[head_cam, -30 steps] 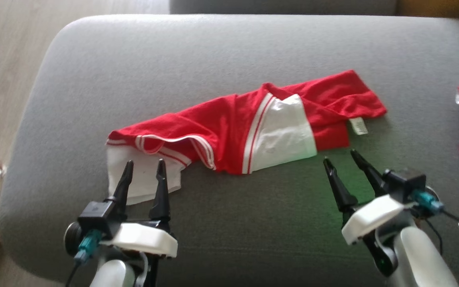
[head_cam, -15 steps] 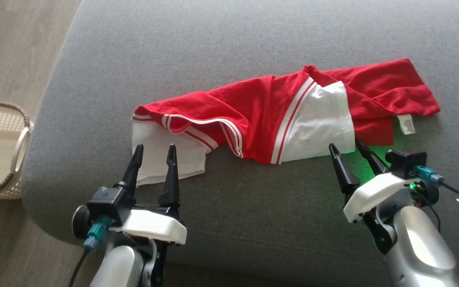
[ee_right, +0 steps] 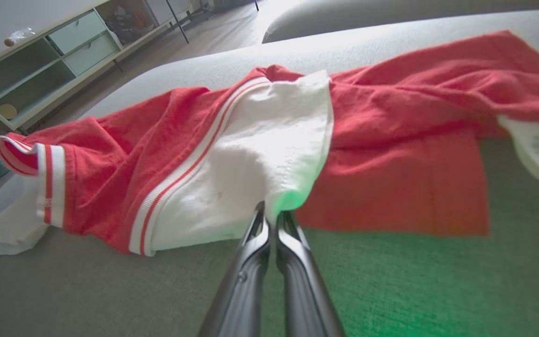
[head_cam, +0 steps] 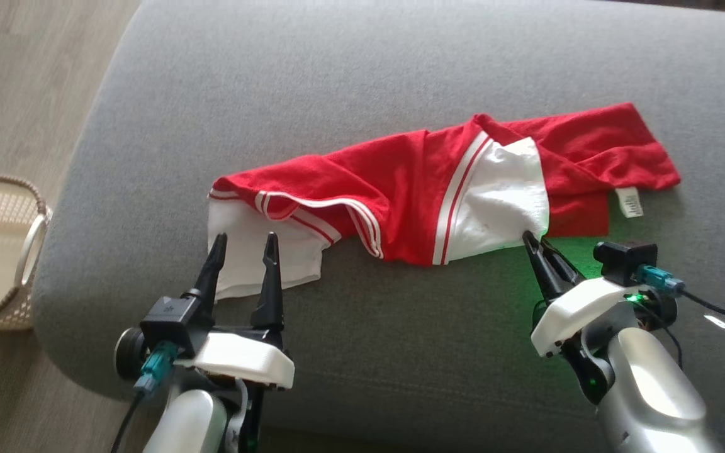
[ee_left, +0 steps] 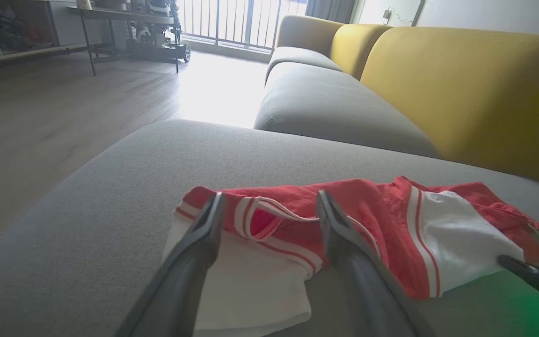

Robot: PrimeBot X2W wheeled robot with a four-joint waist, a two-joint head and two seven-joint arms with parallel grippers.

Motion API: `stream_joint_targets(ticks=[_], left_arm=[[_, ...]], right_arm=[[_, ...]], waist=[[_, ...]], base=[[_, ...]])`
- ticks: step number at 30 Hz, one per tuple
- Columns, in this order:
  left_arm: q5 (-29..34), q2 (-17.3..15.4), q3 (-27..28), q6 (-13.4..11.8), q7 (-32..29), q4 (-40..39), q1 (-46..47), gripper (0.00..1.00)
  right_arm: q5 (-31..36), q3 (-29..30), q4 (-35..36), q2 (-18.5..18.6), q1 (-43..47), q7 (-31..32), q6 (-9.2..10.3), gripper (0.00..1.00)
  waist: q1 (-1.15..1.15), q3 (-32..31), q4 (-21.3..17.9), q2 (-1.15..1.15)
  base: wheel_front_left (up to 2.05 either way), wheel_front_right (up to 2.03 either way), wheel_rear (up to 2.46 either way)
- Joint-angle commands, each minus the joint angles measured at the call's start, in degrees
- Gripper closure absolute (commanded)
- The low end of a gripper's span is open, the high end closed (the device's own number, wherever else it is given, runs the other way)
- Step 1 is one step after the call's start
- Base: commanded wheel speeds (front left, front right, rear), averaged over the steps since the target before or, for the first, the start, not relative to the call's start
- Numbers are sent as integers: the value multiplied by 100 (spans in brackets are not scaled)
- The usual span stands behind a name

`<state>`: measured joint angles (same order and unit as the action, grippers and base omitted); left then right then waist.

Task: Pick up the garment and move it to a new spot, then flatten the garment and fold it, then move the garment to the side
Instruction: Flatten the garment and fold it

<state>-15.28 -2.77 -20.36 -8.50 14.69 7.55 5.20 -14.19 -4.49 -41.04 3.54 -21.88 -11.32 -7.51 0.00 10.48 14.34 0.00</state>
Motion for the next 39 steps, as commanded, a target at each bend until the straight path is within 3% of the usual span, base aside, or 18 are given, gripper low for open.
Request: stream_joint_targets(ticks=[1,6,12,19,26,29,32,38,39], left_arm=[[37,-10,193,8,30,-162,153,0],[87,-10,317,55,30,-121,-2,0],[159,-10,512,129,30,-119,-278,0],[174,-10,592,176,30,-179,-405,0],[126,-10,529,168,30,-214,-407,0],[102,-10,496,160,30,-221,-388,0],[66,-10,418,162,30,-220,-302,0],[-141,-10,196,77,30,-258,-70,0],[-141,-10,196,77,30,-258,-70,0]], right_arm=[[-41,-167,171,-47,-179,-84,2,100],[-23,-116,470,14,-27,-182,2,100],[55,147,1319,24,364,-167,2,100],[230,789,3022,-10,822,111,2,100],[492,1381,4851,-47,678,664,2,100],[617,1204,5262,-37,295,1041,2,100],[742,732,5243,160,-270,1379,2,100],[680,-568,4216,414,-1835,1747,2,100],[680,-568,4216,414,-1835,1747,2,100]], waist=[[0,-110,-64,0],[0,-446,-228,0],[0,-830,-489,0],[0,-981,-625,0],[0,-907,-400,0],[0,-797,-240,0],[0,-631,-10,0],[0,-241,549,0],[0,-241,549,0]], base=[[0,0,0],[0,0,0],[0,0,0],[0,0,0],[0,0,0],[0,0,0],[0,0,0],[0,0,0],[0,0,0]])
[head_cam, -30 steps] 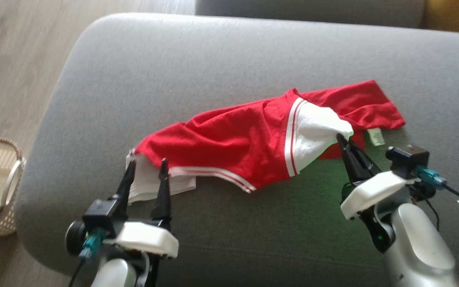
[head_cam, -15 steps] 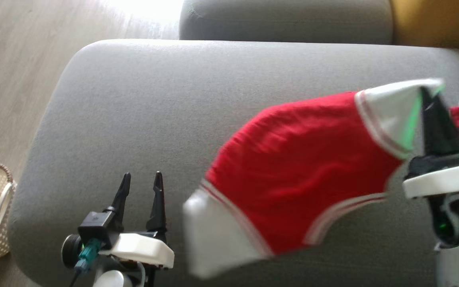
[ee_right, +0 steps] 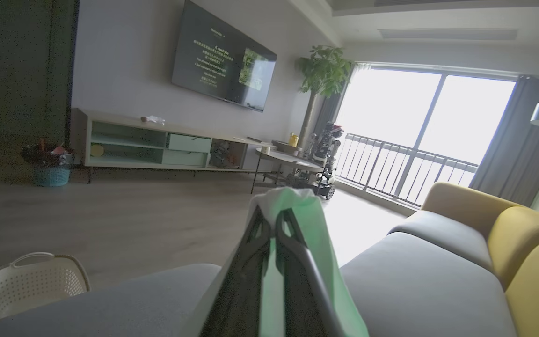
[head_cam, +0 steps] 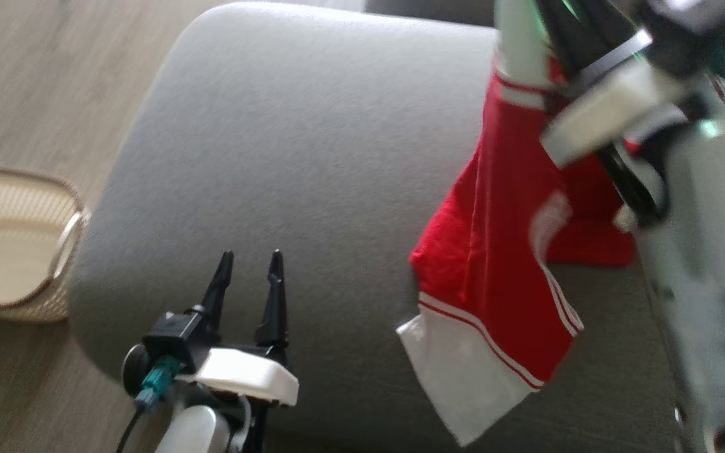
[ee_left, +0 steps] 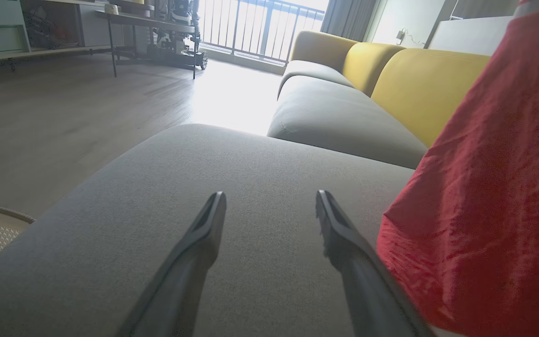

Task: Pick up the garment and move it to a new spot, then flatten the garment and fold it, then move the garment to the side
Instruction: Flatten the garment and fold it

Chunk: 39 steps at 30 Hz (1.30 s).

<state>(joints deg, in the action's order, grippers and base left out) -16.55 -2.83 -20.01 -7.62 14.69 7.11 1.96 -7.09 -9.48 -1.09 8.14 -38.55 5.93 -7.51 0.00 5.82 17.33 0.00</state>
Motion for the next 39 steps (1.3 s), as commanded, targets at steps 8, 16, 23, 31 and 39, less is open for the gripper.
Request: stream_joint_targets(ticks=[8,16,23,31,39], left_arm=[[-350,-5,-411,-130,30,-247,517,0],[-544,-5,-627,-471,30,-539,603,0],[-528,-5,-689,-497,30,-471,697,0],[-259,-5,-357,-314,30,-260,774,0],[-34,-5,287,-215,30,-275,678,0]], right_arm=[[151,-1019,-2986,-55,-2300,-182,2,100],[437,-1731,-5515,-341,-3691,-759,2,0],[207,-1926,-6698,-431,-3951,-1287,2,0],[-348,-2009,-6717,-243,-3478,-1966,2,0],[-860,-1868,-5251,322,-2177,-2089,2,0]], waist=[[0,704,1141,0],[0,1236,1412,0],[0,1112,1380,0],[0,585,646,0],[0,158,-384,0]], base=[[0,0,0],[0,0,0],[0,0,0],[0,0,0],[0,0,0]])
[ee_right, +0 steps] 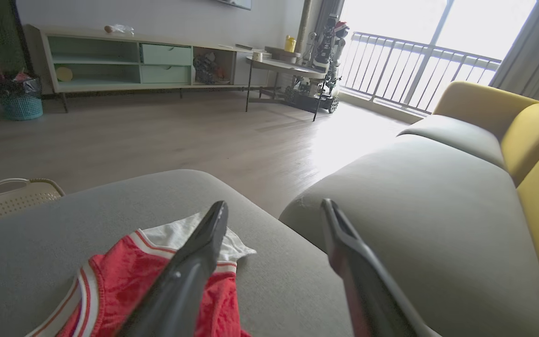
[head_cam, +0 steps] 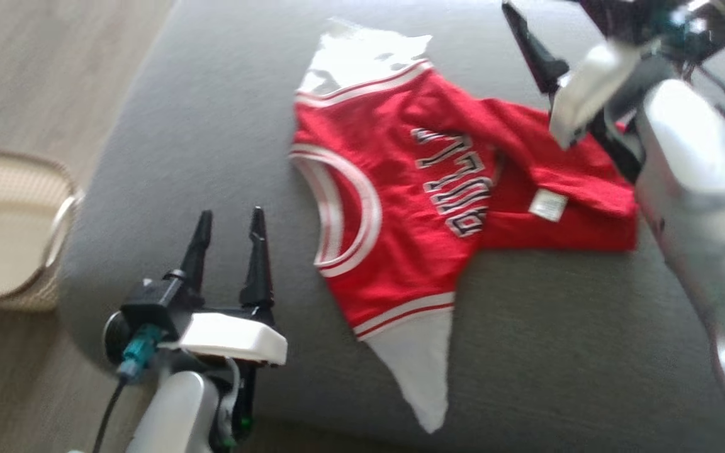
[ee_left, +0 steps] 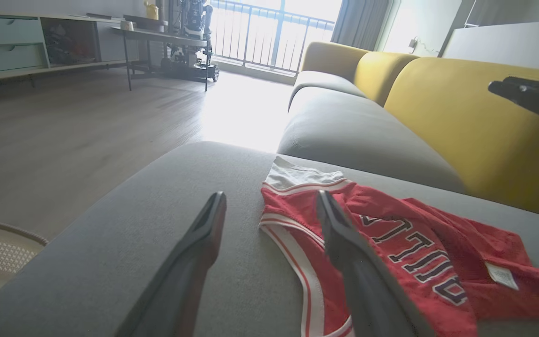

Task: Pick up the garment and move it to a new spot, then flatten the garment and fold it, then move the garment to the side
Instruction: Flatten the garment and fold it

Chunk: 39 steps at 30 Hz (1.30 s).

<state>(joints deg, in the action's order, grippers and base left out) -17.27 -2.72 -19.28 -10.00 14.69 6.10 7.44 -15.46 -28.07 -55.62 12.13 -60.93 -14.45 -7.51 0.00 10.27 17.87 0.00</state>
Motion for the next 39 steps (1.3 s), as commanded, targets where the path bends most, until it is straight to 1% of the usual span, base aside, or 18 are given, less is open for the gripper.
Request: stream_joint_targets(ticks=[1,4,5,7,11,15,18,21,23,25,29,35,39], left_arm=[[55,-16,287,38,30,-179,103,0],[99,-16,504,66,30,-191,7,0],[99,-16,504,66,30,-191,7,0],[124,-16,631,89,30,-193,-62,0],[152,-16,811,140,30,-196,-190,0],[171,-16,895,182,30,-181,-318,0],[61,-16,924,191,30,-134,-427,0],[-16,-16,996,177,30,-62,-546,0],[5,-16,1005,206,30,-34,-604,0],[49,-16,975,245,30,-11,-645,0],[107,-16,899,297,31,9,-673,0],[91,-16,719,275,31,-19,-605,0],[120,-16,584,275,31,-45,-535,0]], right_arm=[[-9,44,489,27,319,-52,2,0],[132,329,1329,277,1113,-53,2,0],[132,329,1329,277,1113,-53,2,0],[225,655,1829,335,1646,-53,2,0],[535,1207,2670,257,2668,-54,2,0],[818,1816,3245,-15,3589,-54,2,0],[960,2373,3602,-436,4295,-54,2,0],[1223,2680,3908,-743,4974,-54,2,0],[1325,2847,4046,-853,5278,-54,2,0],[1198,3016,4136,-907,5449,-54,2,0],[1051,2928,4280,-922,5519,-54,2,0],[1370,2959,4291,-924,5395,-54,2,0],[1677,2962,4166,-925,5174,6,2,0]], waist=[[0,-331,-545,0],[0,-456,-853,0],[0,-456,-853,0],[0,-533,-1028,0],[0,-648,-1285,0],[0,-731,-1422,0],[0,-807,-1448,0],[0,-851,-1472,0],[0,-859,-1489,0],[0,-859,-1497,0],[0,-865,-1482,0],[0,-794,-1343,0],[0,-607,-1199,0]], base=[[0,0,0],[0,0,0],[0,0,0],[0,0,0],[0,0,0],[0,0,0],[0,0,0],[0,0,0],[0,0,0],[0,0,0],[0,0,0],[0,0,0],[0,0,0]])
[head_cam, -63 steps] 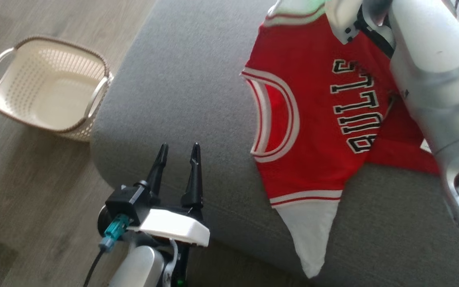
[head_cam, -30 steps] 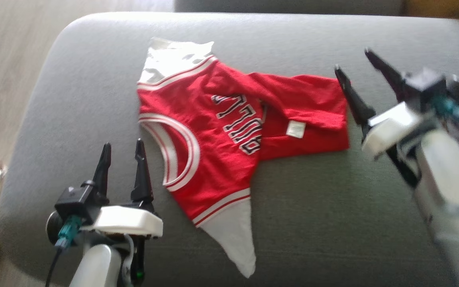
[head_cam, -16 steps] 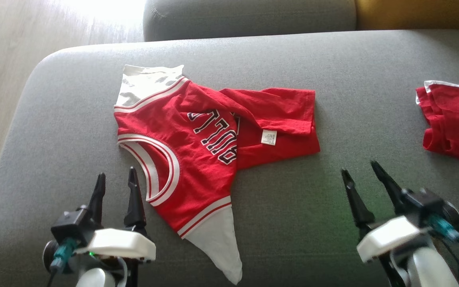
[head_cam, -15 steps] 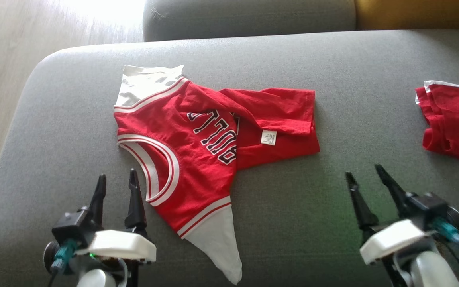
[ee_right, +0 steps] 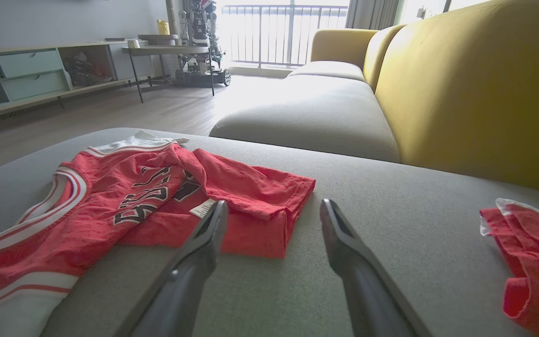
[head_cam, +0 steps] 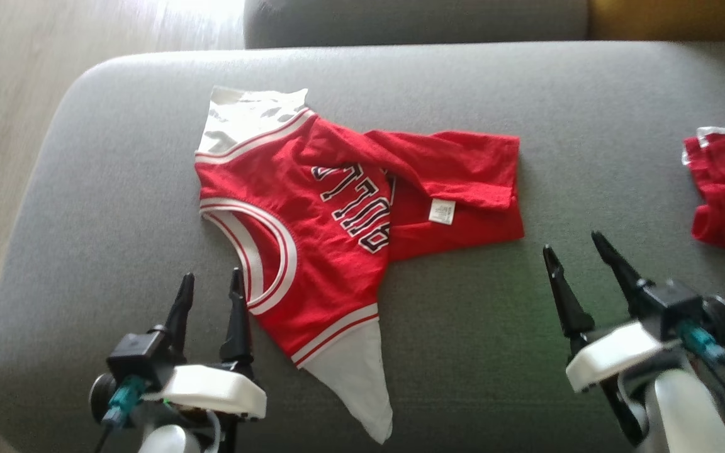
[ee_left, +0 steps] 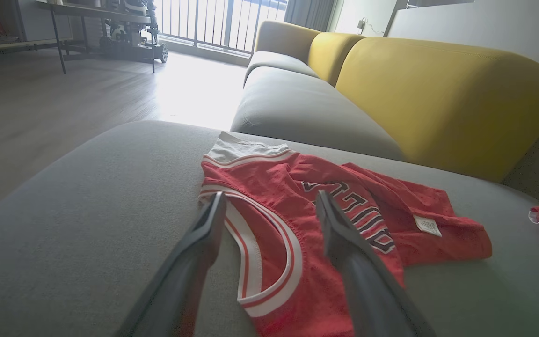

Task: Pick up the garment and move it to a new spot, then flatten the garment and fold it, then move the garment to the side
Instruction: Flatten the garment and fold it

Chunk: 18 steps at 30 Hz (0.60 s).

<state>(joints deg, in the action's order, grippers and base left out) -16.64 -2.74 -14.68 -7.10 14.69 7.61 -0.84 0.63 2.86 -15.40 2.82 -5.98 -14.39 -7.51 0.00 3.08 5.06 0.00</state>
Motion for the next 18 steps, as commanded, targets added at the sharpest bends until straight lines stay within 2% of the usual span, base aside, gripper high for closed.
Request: stream_joint_targets(ticks=[1,5,9,18], left_arm=[[63,-14,91,-18,31,-206,319,0],[46,-14,-58,-43,31,-246,495,0],[11,-14,-226,-72,31,-231,704,0],[-77,-14,-532,-186,31,-236,1005,0]], right_arm=[[135,-119,114,7,-414,23,2,0],[477,-138,-85,28,-883,183,2,0],[660,-241,-516,222,-1365,317,2,0],[552,-252,-1563,519,-2064,344,2,0]], waist=[[0,182,120,0],[0,553,302,0],[0,859,505,0],[0,1237,828,0]], base=[[0,0,0],[0,0,0],[0,0,0],[0,0,0]])
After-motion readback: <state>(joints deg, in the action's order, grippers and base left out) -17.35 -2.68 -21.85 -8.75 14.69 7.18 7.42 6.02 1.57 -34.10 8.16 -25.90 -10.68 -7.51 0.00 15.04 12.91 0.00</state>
